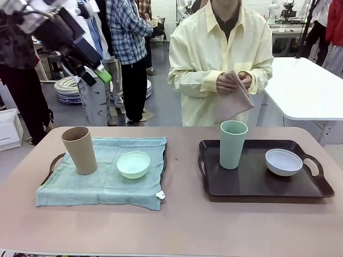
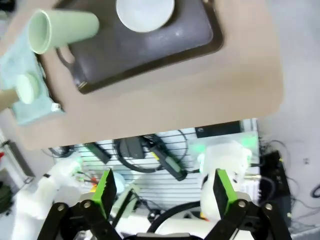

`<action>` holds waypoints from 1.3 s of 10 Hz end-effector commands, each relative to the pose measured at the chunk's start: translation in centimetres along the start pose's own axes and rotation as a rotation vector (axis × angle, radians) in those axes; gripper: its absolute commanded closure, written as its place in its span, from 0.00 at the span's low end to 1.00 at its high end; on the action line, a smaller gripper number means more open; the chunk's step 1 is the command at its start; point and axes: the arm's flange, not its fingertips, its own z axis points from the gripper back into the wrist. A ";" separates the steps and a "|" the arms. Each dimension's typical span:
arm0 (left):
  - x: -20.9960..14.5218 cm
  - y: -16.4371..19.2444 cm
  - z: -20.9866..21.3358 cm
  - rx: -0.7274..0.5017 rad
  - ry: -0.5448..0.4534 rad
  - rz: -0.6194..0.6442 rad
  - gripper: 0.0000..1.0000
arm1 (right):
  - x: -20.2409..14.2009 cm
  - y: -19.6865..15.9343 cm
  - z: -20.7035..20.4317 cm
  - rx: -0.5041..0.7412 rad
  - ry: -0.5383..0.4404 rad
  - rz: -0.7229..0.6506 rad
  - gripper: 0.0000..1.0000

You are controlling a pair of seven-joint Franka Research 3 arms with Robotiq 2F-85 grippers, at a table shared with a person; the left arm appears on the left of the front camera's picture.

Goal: Set up a tray with a mat and arrange the tableware.
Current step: Pick up the Picnic Bowl and Reusable plastic cup from the Handle tray in front of the human's position and hold them in the air.

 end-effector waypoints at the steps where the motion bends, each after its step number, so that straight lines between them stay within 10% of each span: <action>1: 2.1 0.4 -2.3 0.132 -0.031 -0.154 0.00 | -0.8 2.1 -3.0 -0.119 -0.056 0.032 0.00; 6: 6.9 -2.0 -6.5 0.007 -0.167 -0.141 0.00 | 0.0 0.8 -4.0 0.053 -0.111 0.012 0.00; 7: 6.1 -2.3 -6.2 0.161 -0.150 -0.236 0.00 | 0.0 2.3 -4.6 -0.041 -0.089 0.045 0.00; 13: 8.8 -3.9 -9.0 0.144 -0.176 -0.404 0.00 | 4.4 3.0 -4.8 -0.113 -0.180 0.017 0.00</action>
